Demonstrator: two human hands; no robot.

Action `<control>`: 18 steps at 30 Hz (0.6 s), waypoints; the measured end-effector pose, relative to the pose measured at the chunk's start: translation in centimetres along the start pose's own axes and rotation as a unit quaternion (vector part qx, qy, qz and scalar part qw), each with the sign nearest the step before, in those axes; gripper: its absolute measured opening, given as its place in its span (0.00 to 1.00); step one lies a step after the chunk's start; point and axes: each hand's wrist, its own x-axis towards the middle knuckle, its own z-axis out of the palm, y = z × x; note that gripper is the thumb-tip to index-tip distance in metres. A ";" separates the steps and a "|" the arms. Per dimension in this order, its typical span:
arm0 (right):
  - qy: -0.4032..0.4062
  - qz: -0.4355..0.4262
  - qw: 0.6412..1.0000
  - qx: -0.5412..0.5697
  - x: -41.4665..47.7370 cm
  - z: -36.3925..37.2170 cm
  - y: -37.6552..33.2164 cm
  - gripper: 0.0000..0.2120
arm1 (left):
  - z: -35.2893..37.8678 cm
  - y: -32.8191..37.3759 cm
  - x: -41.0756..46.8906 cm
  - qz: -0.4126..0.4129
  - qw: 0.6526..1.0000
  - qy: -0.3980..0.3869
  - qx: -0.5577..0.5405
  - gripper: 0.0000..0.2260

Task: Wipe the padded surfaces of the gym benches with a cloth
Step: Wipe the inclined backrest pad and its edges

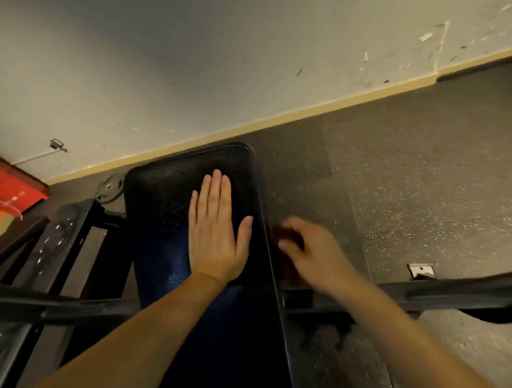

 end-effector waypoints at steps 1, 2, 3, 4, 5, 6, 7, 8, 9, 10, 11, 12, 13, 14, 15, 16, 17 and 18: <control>-0.022 0.009 1.000 0.017 -1.9 0.5 0.8 0.06 | 0.0 0.0 0.1 0.003 1.000 0.003 0.001 0.32; -0.042 0.015 0.999 0.023 -3.1 0.8 1.0 0.06 | 0.0 0.0 0.1 0.003 1.000 0.004 0.003 0.32; -0.044 0.013 0.999 0.013 -3.2 0.8 1.0 0.05 | -0.1 0.1 0.1 0.001 1.000 0.003 0.005 0.32; -0.023 0.003 1.000 0.006 -2.4 0.6 0.7 0.05 | -0.1 0.2 0.0 0.000 1.000 0.001 0.004 0.32; 0.017 -0.013 1.000 0.015 -0.7 0.3 0.2 0.06 | -0.1 0.3 0.0 -0.001 1.000 0.001 0.002 0.33; 0.057 -0.024 0.998 0.028 1.4 -0.3 -0.7 0.07 | -0.1 0.4 0.0 -0.001 1.000 0.005 0.000 0.32; 0.083 -0.020 0.995 0.042 3.7 -1.1 -1.7 0.08 | -0.1 0.4 0.0 0.001 1.000 0.010 -0.002 0.32; 0.088 -0.009 0.994 0.058 5.8 -1.8 -2.5 0.09 | 0.0 0.3 0.0 0.005 1.000 0.015 -0.005 0.32; 0.090 -0.008 0.993 0.071 7.2 -2.1 -2.9 0.08 | 0.0 0.3 0.0 0.009 1.000 0.020 -0.007 0.32; 0.091 -0.013 0.993 0.080 7.6 -2.0 -2.8 0.07 | 0.1 0.3 0.1 0.012 1.000 0.023 -0.008 0.32; 0.092 -0.016 0.992 0.087 6.9 -1.6 -2.4 0.06 | 0.2 0.3 0.2 0.013 1.000 0.023 -0.007 0.32; 0.085 -0.012 0.992 0.096 5.3 -1.0 -1.6 0.06 | 0.2 0.3 0.2 0.011 1.000 0.022 -0.006 0.32; 0.062 -0.002 0.994 0.094 3.0 -0.1 -0.5 0.05 | 0.3 0.3 0.2 0.009 1.000 0.022 -0.005 0.32; 0.022 0.012 0.996 0.091 0.3 0.6 0.3 0.05 | 0.3 0.3 0.2 0.008 1.000 0.023 -0.003 0.32; -0.023 0.028 0.996 0.078 -2.0 1.0 0.9 0.06 | 0.3 0.3 0.1 0.008 1.000 0.025 0.000 0.32; -0.052 0.038 0.996 0.059 -3.1 1.2 1.3 0.06 | 0.4 0.4 0.2 0.009 1.000 0.025 0.002 0.32; -0.051 0.030 0.997 0.047 -2.7 1.0 1.4 0.06 | 0.4 0.4 0.2 0.008 1.000 0.024 0.006 0.32; -0.027 0.005 0.999 0.035 -1.1 0.6 1.2 0.06 | 0.3 0.5 0.2 0.008 1.000 0.023 0.009 0.32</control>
